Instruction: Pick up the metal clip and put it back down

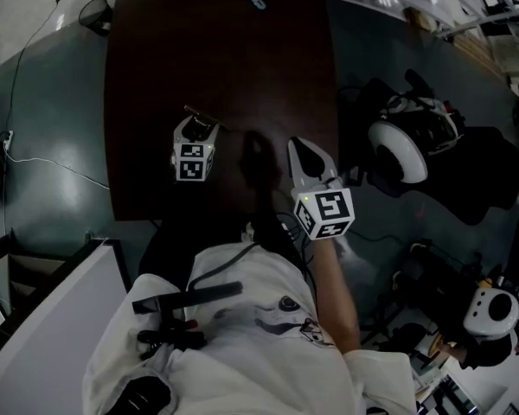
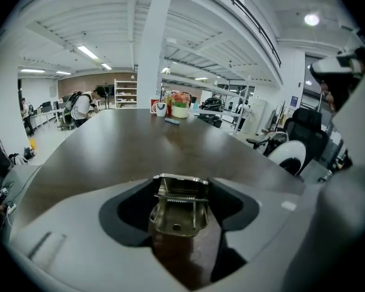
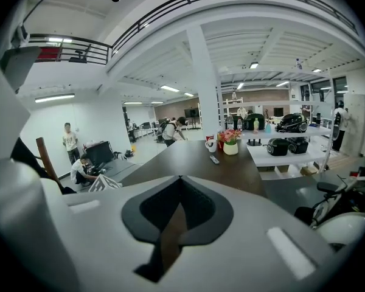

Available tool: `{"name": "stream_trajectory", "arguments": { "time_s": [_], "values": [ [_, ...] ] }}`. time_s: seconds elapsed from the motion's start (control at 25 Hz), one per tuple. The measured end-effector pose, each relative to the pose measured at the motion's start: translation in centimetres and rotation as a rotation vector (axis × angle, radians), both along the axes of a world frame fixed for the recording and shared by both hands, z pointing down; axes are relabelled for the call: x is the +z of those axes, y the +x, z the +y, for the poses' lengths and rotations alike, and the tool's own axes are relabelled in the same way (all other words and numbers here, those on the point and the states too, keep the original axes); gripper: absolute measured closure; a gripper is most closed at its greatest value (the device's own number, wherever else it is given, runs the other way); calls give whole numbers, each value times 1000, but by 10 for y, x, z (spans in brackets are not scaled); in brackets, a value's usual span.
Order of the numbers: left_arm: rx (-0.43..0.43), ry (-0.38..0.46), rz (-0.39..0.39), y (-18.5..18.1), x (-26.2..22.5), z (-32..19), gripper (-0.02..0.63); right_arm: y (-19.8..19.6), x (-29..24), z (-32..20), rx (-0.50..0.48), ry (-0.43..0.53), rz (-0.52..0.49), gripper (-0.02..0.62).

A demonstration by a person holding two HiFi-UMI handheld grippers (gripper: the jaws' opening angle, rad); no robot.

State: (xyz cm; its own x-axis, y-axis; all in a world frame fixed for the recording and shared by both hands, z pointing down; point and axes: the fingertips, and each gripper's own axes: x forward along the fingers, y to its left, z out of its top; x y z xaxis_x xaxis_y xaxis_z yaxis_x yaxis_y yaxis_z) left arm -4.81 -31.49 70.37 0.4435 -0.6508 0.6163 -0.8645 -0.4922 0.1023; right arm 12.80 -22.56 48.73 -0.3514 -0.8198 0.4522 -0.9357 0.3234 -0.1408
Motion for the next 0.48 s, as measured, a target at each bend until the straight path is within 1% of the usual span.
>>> {"name": "stream_trajectory", "arguments": {
  "time_s": [0.32,0.48],
  "values": [
    [25,-41,-36,0,11,9,334,-3,5,-4,-14,-21,-4,594],
    [29,-40,-52,0,18,12,334,-1,8,-6,-18,-30,-6,594]
  ]
}}
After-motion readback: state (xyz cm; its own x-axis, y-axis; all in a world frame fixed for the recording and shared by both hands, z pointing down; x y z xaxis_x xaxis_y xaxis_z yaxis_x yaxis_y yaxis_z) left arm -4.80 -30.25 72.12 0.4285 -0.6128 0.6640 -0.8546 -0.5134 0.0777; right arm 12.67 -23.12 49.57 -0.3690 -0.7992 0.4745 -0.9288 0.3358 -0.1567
